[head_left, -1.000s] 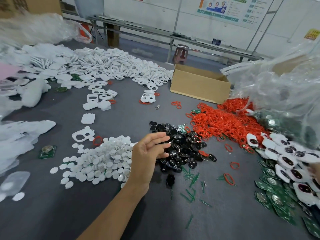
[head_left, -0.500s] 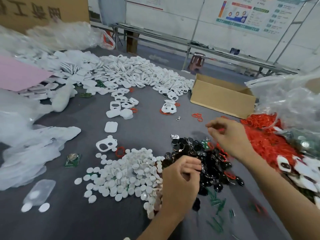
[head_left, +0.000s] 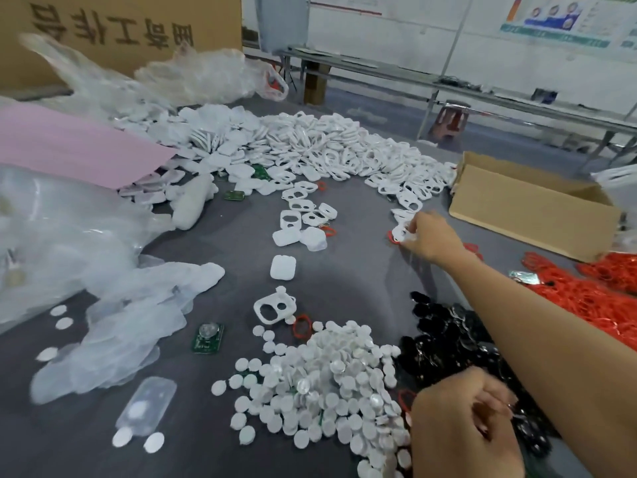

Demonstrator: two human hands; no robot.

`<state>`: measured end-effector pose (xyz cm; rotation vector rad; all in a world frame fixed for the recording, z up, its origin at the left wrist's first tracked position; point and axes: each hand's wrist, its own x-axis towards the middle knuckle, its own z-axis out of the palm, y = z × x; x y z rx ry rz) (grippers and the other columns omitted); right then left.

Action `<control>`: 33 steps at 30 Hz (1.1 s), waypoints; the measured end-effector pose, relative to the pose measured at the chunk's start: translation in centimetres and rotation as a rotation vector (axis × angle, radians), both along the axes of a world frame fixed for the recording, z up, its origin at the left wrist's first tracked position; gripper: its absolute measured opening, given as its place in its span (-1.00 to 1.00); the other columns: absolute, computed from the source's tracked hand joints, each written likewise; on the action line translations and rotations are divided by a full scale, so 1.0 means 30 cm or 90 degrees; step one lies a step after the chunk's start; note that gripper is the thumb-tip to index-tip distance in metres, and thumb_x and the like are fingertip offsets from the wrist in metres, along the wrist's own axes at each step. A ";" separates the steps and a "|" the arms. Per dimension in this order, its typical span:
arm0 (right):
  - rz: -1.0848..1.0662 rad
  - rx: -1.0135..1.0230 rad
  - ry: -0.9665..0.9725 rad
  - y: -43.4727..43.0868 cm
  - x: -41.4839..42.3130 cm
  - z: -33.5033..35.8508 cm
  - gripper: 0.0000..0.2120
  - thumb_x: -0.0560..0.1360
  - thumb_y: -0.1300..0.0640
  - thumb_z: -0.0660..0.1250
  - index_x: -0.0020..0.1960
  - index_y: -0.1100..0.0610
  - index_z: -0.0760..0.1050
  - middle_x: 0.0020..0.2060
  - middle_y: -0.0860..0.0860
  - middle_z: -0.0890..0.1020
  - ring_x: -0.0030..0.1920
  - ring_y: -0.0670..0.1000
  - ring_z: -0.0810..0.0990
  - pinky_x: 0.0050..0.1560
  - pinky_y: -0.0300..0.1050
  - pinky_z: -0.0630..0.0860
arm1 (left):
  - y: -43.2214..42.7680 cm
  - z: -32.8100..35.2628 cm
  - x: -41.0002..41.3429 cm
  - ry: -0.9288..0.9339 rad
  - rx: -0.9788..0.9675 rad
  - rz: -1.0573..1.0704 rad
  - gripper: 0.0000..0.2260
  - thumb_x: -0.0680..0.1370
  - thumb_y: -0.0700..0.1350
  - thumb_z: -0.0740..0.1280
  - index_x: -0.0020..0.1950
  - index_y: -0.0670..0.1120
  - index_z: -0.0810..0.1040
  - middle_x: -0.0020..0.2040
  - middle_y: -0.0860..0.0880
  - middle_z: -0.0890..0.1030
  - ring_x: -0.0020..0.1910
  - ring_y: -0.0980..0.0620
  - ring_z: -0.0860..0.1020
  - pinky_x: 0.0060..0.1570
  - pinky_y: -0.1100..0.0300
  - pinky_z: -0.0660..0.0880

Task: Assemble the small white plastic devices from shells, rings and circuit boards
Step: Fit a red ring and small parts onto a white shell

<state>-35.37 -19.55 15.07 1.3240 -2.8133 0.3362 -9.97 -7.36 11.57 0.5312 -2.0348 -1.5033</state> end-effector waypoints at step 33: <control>-0.022 -0.396 -0.270 0.913 0.431 0.092 -0.91 0.52 0.32 0.34 -0.07 0.19 0.60 -0.23 0.11 0.65 -0.22 0.05 0.60 -0.13 -0.15 0.55 | 0.046 -0.003 0.004 0.093 0.290 -0.040 -0.91 0.58 -0.20 0.34 0.00 -0.11 0.64 -0.18 0.01 0.71 -0.19 0.08 0.66 -0.26 0.26 0.59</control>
